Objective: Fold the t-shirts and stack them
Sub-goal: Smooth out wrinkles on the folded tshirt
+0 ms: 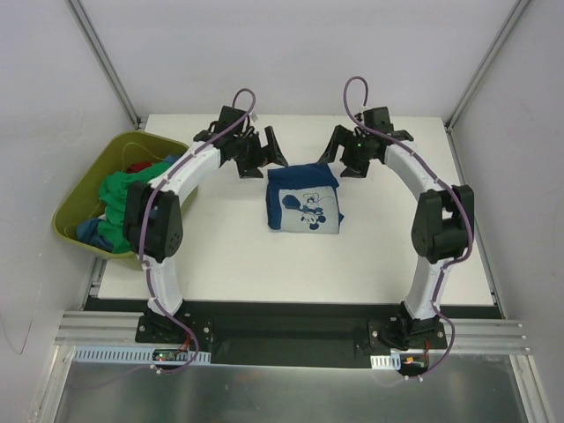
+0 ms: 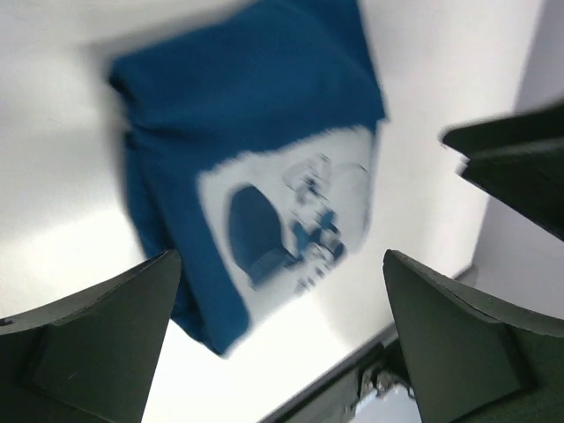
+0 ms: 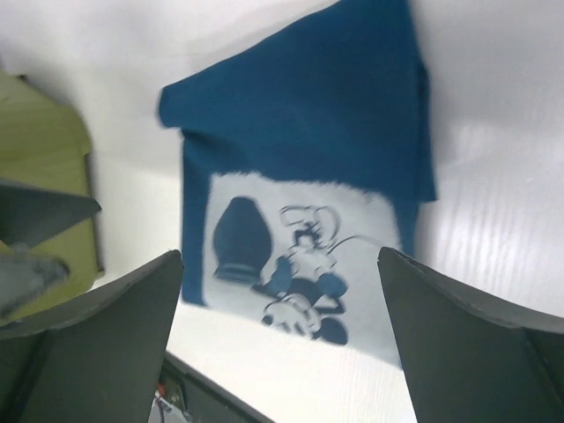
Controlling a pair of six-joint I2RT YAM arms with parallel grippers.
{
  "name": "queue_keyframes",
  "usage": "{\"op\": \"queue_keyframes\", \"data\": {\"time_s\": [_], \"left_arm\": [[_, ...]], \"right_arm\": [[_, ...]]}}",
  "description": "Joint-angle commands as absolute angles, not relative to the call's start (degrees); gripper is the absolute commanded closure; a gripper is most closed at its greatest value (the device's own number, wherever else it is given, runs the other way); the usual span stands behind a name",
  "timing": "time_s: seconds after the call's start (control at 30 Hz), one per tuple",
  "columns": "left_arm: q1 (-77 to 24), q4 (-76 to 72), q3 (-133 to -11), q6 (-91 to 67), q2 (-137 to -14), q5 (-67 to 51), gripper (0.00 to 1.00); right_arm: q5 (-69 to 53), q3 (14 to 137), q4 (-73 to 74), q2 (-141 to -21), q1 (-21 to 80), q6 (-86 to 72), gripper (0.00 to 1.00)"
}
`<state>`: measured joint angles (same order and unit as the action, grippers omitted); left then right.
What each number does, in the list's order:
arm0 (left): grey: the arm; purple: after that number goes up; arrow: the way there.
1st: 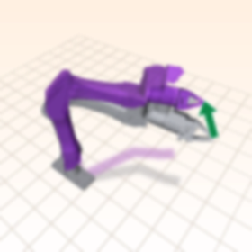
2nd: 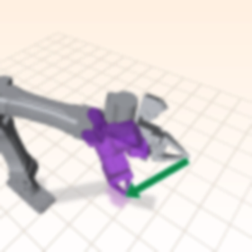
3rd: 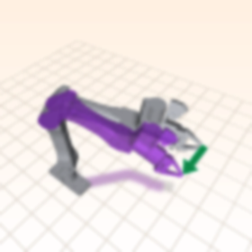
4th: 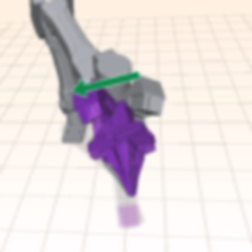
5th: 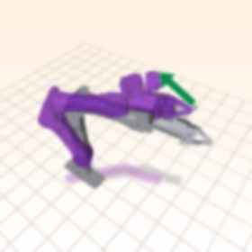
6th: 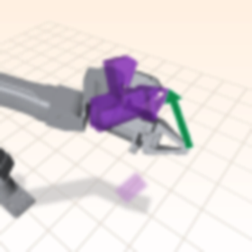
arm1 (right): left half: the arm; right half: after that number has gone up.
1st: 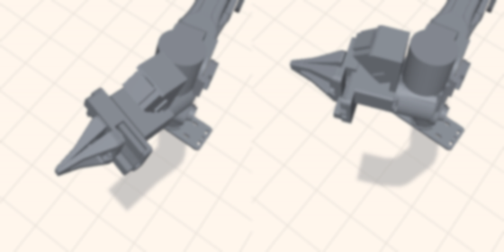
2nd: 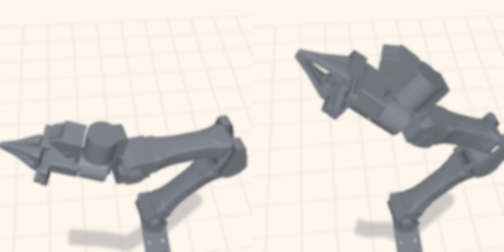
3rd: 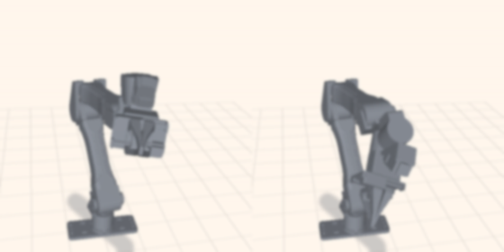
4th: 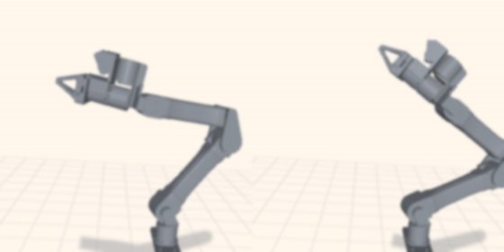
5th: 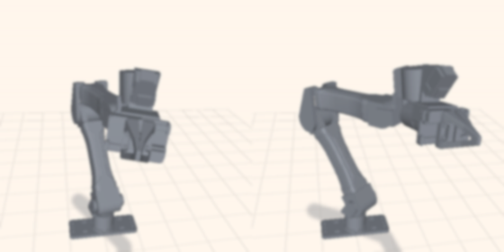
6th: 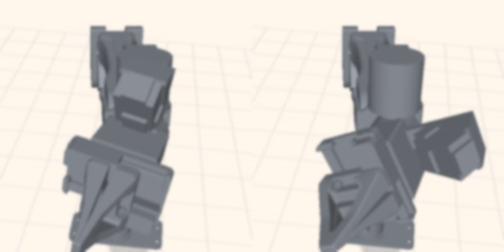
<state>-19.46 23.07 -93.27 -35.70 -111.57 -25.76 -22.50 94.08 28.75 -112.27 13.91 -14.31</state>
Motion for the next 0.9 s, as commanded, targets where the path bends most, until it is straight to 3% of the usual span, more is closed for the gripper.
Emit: {"op": "queue_keyframes", "data": {"time_s": [0.0,0.2,0.5,0.87], "left_arm": [[-27.2,22.8,-89.9,-33.9,-102.2,-29.0,0.01],[-33.3,21.4,-85.2,-35.3,-103.7,-31.7,0.01],[-33.4,20.0,-76.0,-34.8,-109.7,-31.6,0.01],[-33.5,18.5,-69.3,-35.5,-109.7,-30.0,0.0]], "right_arm": [[-27.5,91.9,26.2,-106.5,15.7,-15.6,0.03],[-32.4,95.7,21.4,-112.4,17.0,-19.9,0.03],[-31.7,109.9,22.1,-130.0,17.1,-22.6,0.03],[-30.1,113.0,21.4,-139.5,16.0,-23.6,0.03]]}}
